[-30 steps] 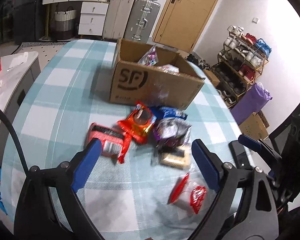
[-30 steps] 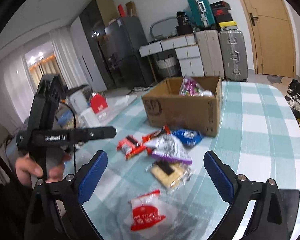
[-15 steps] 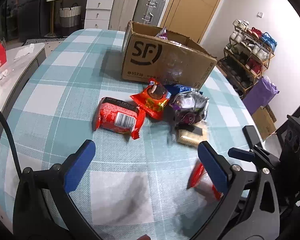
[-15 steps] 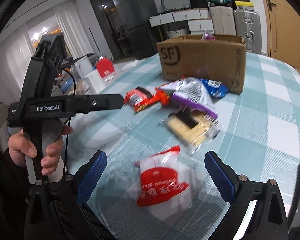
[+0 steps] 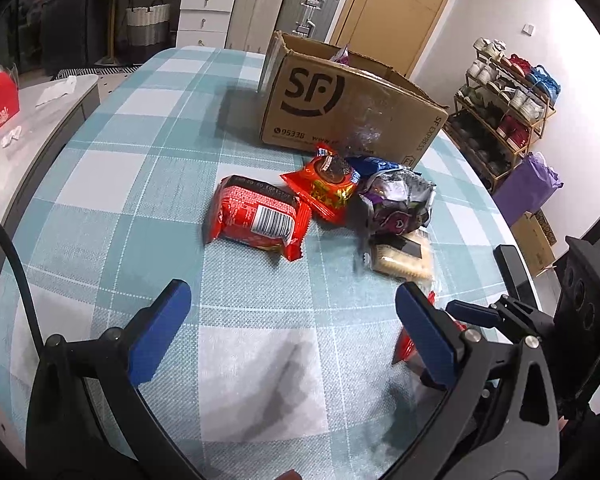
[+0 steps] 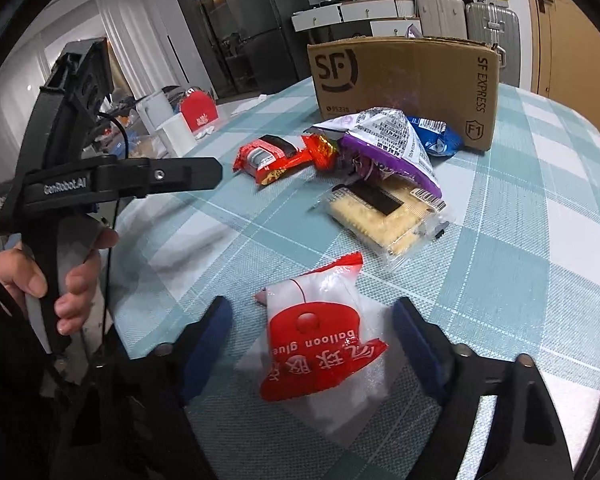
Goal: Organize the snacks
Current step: 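Withdraw both tools from the box toward the snacks on the table, then grasp the red-and-white balloon gum bag with the right tool while the left tool grasps the red wafer pack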
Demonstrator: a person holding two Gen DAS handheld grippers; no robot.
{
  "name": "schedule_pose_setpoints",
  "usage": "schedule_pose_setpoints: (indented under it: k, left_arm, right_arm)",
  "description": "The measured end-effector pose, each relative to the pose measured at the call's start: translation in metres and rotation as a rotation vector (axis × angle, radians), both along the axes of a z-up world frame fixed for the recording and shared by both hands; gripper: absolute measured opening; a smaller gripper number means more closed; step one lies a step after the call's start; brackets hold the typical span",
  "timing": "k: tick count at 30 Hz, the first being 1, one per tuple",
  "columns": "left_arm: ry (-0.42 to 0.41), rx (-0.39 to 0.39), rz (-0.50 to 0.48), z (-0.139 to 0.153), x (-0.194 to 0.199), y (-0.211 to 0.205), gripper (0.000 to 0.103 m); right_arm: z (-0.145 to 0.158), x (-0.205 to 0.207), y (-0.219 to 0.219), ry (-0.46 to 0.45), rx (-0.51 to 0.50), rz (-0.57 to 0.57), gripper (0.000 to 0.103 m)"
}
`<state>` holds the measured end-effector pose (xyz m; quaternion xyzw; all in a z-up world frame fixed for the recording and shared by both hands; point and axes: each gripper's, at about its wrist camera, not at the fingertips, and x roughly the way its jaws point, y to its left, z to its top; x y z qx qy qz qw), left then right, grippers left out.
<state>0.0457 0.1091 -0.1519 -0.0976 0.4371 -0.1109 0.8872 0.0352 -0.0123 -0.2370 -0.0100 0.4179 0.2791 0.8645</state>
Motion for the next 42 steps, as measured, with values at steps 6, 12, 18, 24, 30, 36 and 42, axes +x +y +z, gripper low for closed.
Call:
schedule_pose_setpoints:
  k: [6, 12, 18, 24, 30, 36, 42]
  left_arm:
    - [0.009, -0.007, 0.004, -0.001, -0.002, 0.005, 0.102]
    - [0.012, -0.031, 0.002, -0.002, -0.004, 0.007, 0.102]
    - [0.015, -0.035, 0.005, -0.001, -0.005, 0.011, 0.102]
    - [0.014, -0.024, 0.004, -0.003, -0.007, 0.012, 0.102]
    - [0.035, -0.003, 0.014, -0.004, 0.002, 0.014, 0.102]
    - [0.068, 0.029, 0.034, -0.005, 0.022, 0.017, 0.102]
    - [0.113, 0.091, 0.011, -0.008, 0.045, 0.004, 0.102]
  right_arm:
    - [-0.002, 0.0, 0.008, -0.02, -0.051, 0.006, 0.066]
    - [0.001, -0.004, 0.02, -0.063, -0.2, -0.009, 0.045]
    - [0.001, -0.007, 0.014, -0.059, -0.151, -0.025, 0.043]
    - [0.018, -0.019, 0.004, -0.131, -0.152, -0.089, 0.043]
    - [0.023, -0.017, -0.014, -0.098, -0.047, -0.118, 0.043]
    - [0.031, -0.021, -0.024, -0.127, -0.011, -0.125, 0.043]
    - [0.033, -0.023, -0.033, -0.133, 0.002, -0.139, 0.043]
